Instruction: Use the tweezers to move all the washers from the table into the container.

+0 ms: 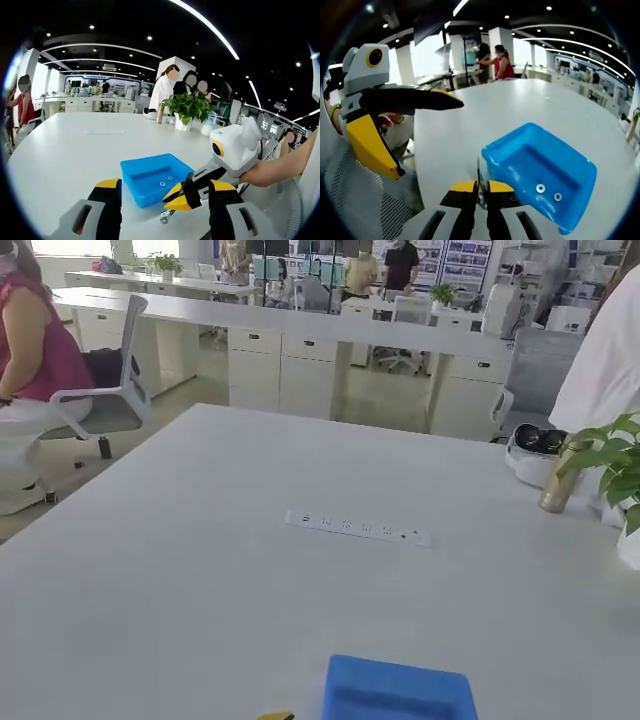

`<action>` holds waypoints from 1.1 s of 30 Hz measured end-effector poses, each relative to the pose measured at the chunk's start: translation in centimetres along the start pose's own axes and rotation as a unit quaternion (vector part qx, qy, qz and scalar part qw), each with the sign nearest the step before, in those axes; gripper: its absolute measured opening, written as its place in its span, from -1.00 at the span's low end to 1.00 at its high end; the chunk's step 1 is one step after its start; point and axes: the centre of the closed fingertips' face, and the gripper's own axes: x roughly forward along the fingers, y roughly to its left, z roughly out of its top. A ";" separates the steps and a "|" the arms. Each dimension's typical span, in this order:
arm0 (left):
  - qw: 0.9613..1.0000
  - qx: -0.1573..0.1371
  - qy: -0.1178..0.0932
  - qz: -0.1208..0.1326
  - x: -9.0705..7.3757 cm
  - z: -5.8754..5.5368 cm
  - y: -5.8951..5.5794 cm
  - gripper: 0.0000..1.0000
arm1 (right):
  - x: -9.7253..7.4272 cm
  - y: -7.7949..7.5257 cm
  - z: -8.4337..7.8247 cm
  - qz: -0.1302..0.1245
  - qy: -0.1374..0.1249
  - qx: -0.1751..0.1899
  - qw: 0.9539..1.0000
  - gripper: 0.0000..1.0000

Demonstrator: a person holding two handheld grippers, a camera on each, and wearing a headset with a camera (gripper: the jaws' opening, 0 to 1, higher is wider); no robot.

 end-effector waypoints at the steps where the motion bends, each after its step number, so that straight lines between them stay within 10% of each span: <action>1: 1.000 -0.001 0.000 0.001 0.0 0.0 0.0 0.42 | 0.1 0.1 0.0 0.000 0.003 -0.008 1.000 -0.93; 22: 1.000 0.009 -0.004 -0.002 0.0 0.2 -0.2 0.41 | -0.6 -0.3 0.1 -0.002 -0.027 0.006 1.000 -0.94; 33: 1.000 0.007 -0.011 0.001 -0.1 0.5 0.1 0.41 | -2.7 -0.5 2.9 0.002 -0.065 0.030 0.997 -0.94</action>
